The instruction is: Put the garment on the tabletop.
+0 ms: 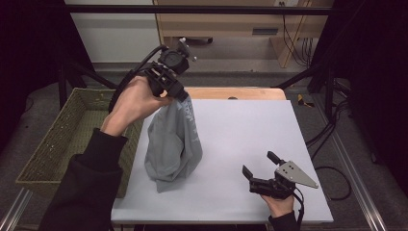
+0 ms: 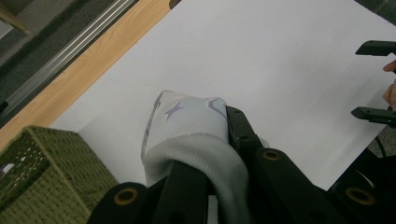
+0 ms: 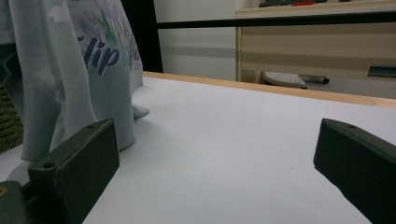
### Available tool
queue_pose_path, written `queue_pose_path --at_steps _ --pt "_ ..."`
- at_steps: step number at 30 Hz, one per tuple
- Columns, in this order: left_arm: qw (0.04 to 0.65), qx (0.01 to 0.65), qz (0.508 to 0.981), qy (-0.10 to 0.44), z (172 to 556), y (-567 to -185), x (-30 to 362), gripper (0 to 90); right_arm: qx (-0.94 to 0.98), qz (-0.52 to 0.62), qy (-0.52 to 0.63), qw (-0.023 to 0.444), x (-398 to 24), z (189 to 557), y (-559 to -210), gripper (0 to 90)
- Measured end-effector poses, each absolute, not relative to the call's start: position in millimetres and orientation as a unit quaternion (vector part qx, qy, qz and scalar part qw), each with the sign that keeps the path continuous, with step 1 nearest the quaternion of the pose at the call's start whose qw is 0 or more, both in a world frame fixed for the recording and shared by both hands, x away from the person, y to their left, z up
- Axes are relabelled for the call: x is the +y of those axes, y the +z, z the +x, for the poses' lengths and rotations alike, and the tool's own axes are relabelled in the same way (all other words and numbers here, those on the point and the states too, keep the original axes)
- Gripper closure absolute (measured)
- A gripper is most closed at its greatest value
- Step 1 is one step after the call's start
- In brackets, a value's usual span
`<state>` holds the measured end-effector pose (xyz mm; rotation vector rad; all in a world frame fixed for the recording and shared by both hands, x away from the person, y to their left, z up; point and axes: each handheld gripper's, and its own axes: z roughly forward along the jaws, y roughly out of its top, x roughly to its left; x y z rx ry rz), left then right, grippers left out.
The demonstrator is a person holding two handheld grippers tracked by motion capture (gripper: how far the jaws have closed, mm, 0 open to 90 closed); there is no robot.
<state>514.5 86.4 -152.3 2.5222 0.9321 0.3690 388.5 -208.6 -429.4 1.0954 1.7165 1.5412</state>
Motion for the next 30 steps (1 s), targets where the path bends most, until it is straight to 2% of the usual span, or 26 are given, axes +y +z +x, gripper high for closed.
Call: queue_pose_path --at_steps 12,30 --pt "0.223 0.302 0.919 0.123 512 -153 55 85.7 0.642 0.404 0.579 0.299 -212 389 -430 0.7" --pt "0.211 0.285 0.931 0.085 516 -223 48 85.5 0.642 0.411 0.577 0.294 -212 388 -431 0.6"
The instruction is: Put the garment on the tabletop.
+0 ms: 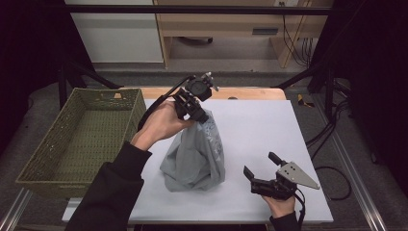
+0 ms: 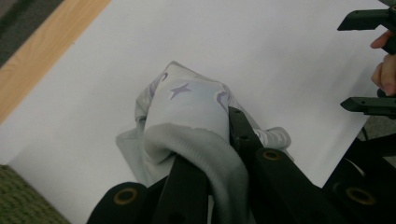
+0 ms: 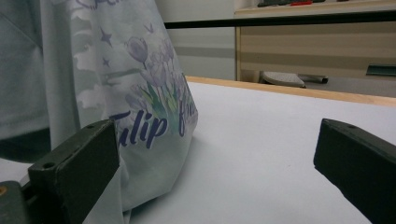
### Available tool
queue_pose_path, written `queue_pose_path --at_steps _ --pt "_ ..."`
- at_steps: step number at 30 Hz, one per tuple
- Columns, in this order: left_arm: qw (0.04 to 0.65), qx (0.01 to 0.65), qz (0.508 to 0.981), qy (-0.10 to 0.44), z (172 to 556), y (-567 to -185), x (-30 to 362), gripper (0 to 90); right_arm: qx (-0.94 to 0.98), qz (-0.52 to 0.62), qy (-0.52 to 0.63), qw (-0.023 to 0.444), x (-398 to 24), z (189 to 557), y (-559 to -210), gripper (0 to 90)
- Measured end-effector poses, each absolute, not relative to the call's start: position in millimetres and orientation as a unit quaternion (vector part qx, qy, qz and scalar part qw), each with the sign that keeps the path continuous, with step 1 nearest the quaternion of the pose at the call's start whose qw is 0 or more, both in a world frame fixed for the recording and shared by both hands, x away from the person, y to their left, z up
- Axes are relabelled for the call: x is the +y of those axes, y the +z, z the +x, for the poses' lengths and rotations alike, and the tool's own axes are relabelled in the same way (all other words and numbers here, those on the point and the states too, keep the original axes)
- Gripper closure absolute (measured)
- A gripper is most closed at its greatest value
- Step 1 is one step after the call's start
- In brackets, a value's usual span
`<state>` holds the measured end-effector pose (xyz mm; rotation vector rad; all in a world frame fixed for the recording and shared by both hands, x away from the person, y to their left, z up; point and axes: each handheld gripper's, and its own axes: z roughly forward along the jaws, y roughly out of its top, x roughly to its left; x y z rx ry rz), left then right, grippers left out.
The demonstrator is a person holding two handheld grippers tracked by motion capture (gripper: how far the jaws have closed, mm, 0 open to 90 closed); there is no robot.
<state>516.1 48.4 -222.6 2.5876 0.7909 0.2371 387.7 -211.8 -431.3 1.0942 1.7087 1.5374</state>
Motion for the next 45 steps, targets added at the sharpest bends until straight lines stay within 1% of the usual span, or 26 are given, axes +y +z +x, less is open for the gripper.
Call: queue_pose_path --at_steps 3,4,5,8,14,16,19,20,21,22,25,26,28,30,33,35,37,40,42,43,45 --pt "0.215 0.282 0.931 0.085 516 -232 49 85.6 0.643 0.406 0.578 0.298 -213 388 -432 0.7" --pt "0.216 0.282 0.931 0.082 516 -235 50 85.5 0.641 0.412 0.581 0.288 -212 387 -431 0.7" --pt "0.217 0.282 0.931 0.083 516 -238 50 85.5 0.641 0.409 0.579 0.294 -212 388 -431 0.6" --pt "0.220 0.280 0.931 0.082 517 -248 50 85.5 0.641 0.407 0.579 0.296 -212 388 -432 0.6" --pt "0.236 0.282 0.928 0.061 519 -270 53 85.3 0.638 0.407 0.581 0.298 -213 387 -431 0.5" --pt "0.228 0.284 0.930 0.057 520 -277 52 85.3 0.638 0.409 0.581 0.297 -213 387 -431 0.5" --pt "0.221 0.277 0.934 0.054 522 -285 47 85.2 0.639 0.412 0.582 0.289 -212 387 -431 0.5" --pt "0.223 0.275 0.934 0.052 522 -286 45 85.2 0.640 0.410 0.580 0.293 -213 389 -432 0.5" --pt "0.231 0.271 0.933 0.049 521 -289 43 85.2 0.639 0.415 0.582 0.285 -213 389 -432 0.5" --pt "0.232 0.267 0.934 0.045 521 -291 41 85.2 0.639 0.415 0.578 0.291 -214 389 -433 0.5" --pt "0.231 0.257 0.938 0.037 519 -303 35 85.0 0.636 0.415 0.583 0.290 -215 388 -433 0.5" --pt "0.229 0.256 0.939 0.034 520 -307 33 85.0 0.637 0.410 0.580 0.298 -216 389 -434 0.5" --pt "0.225 0.253 0.940 0.033 520 -313 30 84.7 0.636 0.416 0.585 0.283 -214 388 -433 0.5" --pt "0.221 0.250 0.942 0.031 519 -318 27 84.5 0.641 0.410 0.579 0.294 -214 389 -435 0.5" --pt "0.231 0.247 0.941 0.021 519 -325 25 84.3 0.641 0.412 0.578 0.293 -213 390 -435 0.5" --pt "0.229 0.244 0.942 0.019 520 -329 23 83.7 0.639 0.418 0.581 0.282 -211 389 -435 0.5" --pt "0.225 0.241 0.944 0.015 520 -337 20 82.8 0.640 0.413 0.580 0.289 -212 390 -436 0.5" --pt "0.225 0.233 0.946 0.010 519 -343 17 79.7 0.644 0.413 0.576 0.288 -211 390 -437 0.5" --pt "0.223 0.229 0.947 0.010 519 -345 16 74.7 0.644 0.414 0.577 0.284 -210 390 -437 0.5" --pt "0.227 0.229 0.947 0.011 519 -345 16 70.0 0.644 0.412 0.578 0.287 -210 391 -437 0.5" --pt "0.237 0.222 0.946 0.013 517 -343 16 57.4 0.644 0.413 0.577 0.286 -209 391 -438 0.5"
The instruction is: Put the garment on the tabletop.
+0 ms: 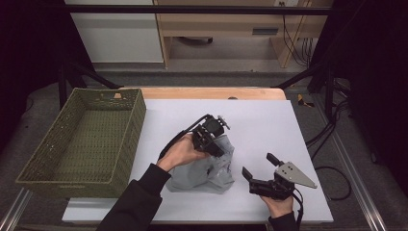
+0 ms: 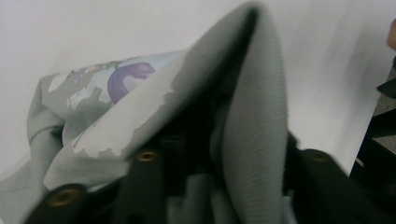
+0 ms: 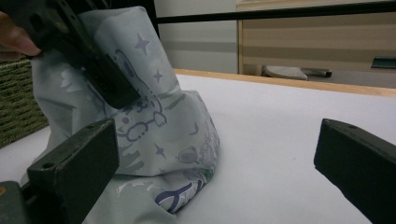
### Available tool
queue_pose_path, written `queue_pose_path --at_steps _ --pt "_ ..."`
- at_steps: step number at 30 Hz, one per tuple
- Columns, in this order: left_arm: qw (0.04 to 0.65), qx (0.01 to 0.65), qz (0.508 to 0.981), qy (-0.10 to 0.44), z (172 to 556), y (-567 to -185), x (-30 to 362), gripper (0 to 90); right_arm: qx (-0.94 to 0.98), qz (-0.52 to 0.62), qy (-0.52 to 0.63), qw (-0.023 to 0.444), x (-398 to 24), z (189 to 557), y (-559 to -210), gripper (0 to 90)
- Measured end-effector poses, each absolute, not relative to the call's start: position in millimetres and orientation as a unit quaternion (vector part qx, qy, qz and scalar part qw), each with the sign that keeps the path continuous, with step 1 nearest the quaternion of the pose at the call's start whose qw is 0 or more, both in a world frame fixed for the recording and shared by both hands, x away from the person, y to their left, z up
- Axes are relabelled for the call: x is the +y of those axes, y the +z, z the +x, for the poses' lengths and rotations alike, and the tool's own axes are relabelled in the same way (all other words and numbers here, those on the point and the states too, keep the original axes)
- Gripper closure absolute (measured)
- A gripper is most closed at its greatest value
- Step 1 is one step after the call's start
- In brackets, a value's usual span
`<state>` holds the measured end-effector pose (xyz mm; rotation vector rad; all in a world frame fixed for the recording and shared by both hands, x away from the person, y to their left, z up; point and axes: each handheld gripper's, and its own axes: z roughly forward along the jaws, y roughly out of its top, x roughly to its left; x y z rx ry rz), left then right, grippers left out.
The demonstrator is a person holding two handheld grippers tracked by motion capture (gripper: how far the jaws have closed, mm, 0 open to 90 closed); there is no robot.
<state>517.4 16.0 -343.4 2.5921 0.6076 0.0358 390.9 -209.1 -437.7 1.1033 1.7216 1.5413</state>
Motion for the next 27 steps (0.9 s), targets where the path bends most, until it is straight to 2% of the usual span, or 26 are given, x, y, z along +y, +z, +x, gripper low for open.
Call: queue_pose_path --at_steps 3,5,7,15,27 --pt "0.252 0.221 0.942 0.032 515 -339 17 37.2 0.645 0.414 0.574 0.287 -209 391 -438 0.4" --pt "0.257 0.225 0.938 0.051 513 -336 19 27.5 0.644 0.414 0.576 0.287 -209 391 -438 0.4" --pt "0.265 0.231 0.934 0.064 512 -331 22 21.5 0.643 0.412 0.579 0.287 -209 391 -437 0.4" --pt "0.314 0.254 0.912 0.080 510 -318 36 8.9 0.646 0.412 0.574 0.289 -209 391 -437 0.4" --pt "0.401 0.267 0.872 0.093 497 -314 61 4.0 0.640 0.412 0.582 0.285 -210 390 -435 0.3"
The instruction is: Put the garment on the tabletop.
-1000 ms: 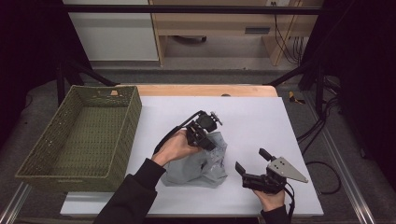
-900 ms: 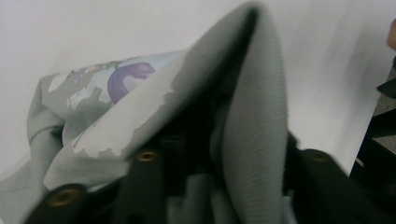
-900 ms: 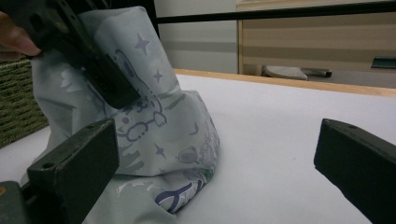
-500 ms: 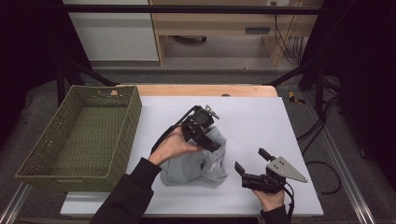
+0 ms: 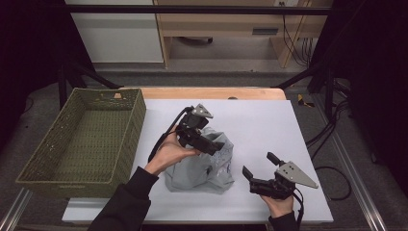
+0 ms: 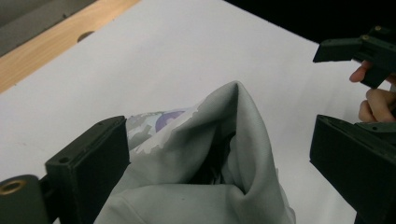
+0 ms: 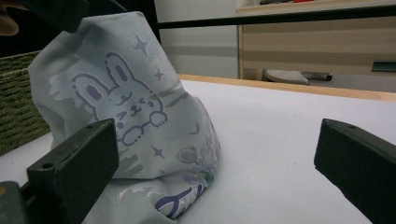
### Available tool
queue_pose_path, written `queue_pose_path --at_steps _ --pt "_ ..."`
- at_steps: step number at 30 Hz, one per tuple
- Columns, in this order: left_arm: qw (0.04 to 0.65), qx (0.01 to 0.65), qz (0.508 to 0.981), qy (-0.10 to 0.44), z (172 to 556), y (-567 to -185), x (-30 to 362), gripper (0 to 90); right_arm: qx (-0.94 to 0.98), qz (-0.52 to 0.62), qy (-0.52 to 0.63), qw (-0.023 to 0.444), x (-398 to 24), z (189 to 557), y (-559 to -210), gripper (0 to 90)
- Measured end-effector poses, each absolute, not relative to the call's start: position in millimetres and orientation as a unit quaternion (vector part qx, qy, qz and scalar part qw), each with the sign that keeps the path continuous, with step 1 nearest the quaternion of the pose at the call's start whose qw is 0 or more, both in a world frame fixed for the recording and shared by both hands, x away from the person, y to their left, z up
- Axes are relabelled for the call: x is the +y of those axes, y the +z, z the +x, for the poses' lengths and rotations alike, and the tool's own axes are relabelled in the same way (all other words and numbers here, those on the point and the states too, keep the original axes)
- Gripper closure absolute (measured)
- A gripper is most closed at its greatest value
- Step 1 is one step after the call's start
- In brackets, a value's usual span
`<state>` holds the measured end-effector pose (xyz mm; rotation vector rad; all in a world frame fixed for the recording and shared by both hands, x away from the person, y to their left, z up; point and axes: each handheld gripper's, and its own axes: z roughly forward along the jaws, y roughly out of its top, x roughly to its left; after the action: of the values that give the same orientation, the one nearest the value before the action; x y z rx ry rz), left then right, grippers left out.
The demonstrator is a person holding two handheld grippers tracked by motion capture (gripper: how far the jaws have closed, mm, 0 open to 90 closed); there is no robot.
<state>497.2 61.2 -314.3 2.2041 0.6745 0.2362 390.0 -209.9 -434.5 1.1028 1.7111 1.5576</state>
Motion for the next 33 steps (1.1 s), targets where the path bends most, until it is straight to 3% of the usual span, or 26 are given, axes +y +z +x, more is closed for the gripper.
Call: queue_pose_path --at_steps 19,33 --pt "0.530 0.287 0.791 0.102 471 -340 128 4.2 0.640 0.408 0.586 0.284 -211 390 -433 0.3" --pt "0.567 0.311 0.754 0.121 435 -372 182 4.5 0.639 0.411 0.586 0.283 -214 388 -431 0.3"
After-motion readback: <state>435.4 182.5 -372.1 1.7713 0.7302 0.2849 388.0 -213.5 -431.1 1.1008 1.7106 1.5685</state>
